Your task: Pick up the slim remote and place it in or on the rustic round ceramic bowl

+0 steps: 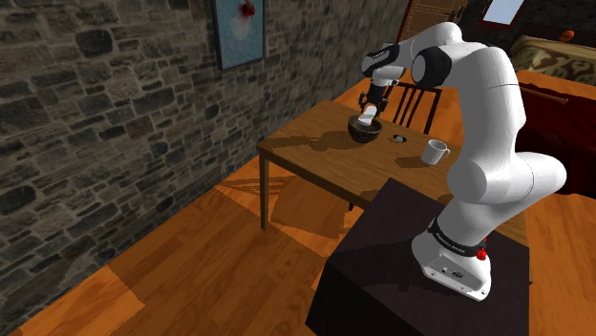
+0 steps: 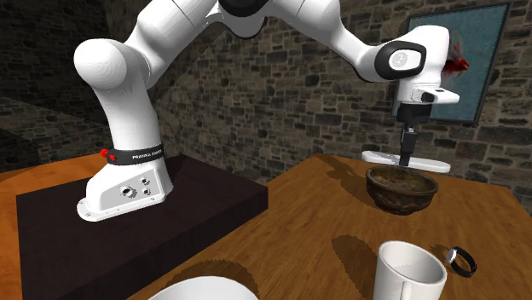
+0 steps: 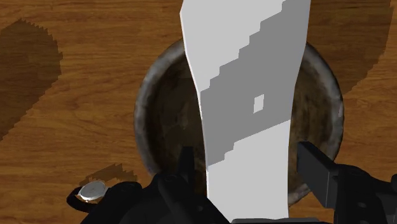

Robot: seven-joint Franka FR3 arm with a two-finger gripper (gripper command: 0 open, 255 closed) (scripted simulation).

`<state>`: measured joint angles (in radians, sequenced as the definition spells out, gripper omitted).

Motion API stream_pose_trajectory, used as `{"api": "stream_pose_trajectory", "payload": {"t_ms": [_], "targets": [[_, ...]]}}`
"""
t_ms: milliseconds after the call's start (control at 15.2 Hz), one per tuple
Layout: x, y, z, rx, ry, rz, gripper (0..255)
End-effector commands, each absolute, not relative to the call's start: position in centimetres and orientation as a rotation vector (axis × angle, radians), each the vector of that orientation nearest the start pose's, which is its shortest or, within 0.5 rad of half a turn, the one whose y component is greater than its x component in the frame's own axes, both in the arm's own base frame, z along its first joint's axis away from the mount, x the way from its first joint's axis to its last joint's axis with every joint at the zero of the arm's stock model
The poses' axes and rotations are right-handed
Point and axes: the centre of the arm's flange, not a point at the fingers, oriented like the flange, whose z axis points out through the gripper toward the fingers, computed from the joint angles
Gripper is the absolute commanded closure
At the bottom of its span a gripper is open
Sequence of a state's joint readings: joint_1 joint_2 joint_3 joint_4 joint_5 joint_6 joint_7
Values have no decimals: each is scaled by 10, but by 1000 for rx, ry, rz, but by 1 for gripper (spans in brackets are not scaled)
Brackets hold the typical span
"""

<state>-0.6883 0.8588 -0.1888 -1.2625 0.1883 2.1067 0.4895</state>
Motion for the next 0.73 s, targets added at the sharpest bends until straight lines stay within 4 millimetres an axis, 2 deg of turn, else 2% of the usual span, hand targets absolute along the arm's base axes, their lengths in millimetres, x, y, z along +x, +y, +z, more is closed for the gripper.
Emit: {"api": "stream_pose_trajectory", "payload": {"t_ms": [0,396,660], "targets": [[514,-548,234,-2390,2010,-8,255],[514,-548,203,-2390,2010,-8,255],[514,-548,203,-2390,2010,-8,255]]}}
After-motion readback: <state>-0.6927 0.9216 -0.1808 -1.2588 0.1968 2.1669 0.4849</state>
